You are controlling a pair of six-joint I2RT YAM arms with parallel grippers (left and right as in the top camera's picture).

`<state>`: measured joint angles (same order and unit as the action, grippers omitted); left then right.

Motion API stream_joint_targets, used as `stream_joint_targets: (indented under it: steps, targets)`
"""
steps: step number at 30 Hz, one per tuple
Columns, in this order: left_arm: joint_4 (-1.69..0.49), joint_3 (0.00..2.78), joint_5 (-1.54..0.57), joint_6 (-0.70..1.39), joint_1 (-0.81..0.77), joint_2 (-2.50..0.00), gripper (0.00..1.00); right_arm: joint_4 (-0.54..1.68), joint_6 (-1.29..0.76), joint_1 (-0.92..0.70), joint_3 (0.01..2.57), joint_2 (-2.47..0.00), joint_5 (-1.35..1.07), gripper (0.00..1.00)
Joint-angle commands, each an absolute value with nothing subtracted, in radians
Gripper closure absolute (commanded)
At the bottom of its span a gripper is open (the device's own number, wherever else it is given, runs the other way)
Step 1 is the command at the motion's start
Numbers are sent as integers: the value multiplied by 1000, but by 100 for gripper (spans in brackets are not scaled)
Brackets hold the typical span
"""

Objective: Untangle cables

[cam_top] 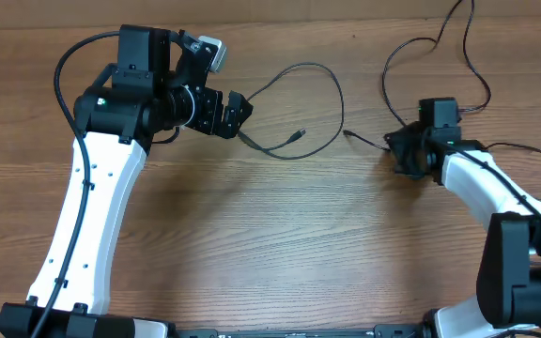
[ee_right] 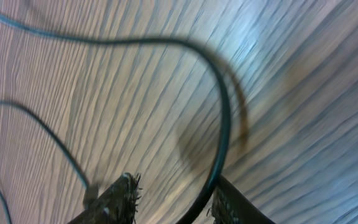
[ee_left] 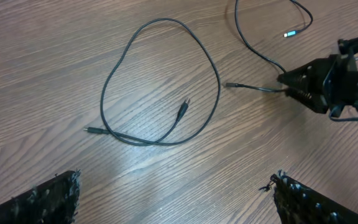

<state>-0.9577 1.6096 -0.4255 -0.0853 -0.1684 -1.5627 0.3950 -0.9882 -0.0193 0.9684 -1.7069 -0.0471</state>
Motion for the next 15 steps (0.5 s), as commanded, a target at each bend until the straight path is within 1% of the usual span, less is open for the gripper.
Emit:
stream_joint_targets:
  steps: [1, 2, 4, 5, 6, 7, 9, 10, 11, 12, 15]
  targets:
    - [-957, 1620, -415, -109, -163, -1561, 0, 366, -960, -11, 969, -1713, -49, 69]
    - [-957, 1620, -415, -109, -163, -1561, 0, 358, -959, -14, 969, -1714, -54, 75]
    - [-957, 1620, -416, -109, -163, -1561, 1, 326, -959, -19, 969, -1717, -74, 93]
    - [-957, 1620, -416, -109, -163, -1562, 0, 318, -960, -19, 969, -1720, -89, 95]
    - [-957, 1620, -416, -109, -163, -1562, 0, 319, -960, -19, 969, -1721, -94, 95]
    - [-958, 1620, -416, -109, -163, -1562, 0, 327, -959, -19, 969, -1723, -100, 90]
    - [-963, 1620, -415, -109, -163, -1562, 0, 347, -956, -19, 969, -1726, -99, 67]
    - [-965, 1620, -415, -109, -163, -1562, 1, 344, -932, -20, 969, -1729, -99, 66]
    - [-965, 1620, -415, -109, -163, -1562, 0, 344, -929, -19, 969, -1729, -98, 79]
    - [-965, 1620, -415, -109, -163, -1562, 1, 338, -929, -19, 969, -1729, -99, 96]
    - [-972, 1620, -415, -109, -163, -1562, 0, 326, -929, -19, 969, -1729, -99, 96]
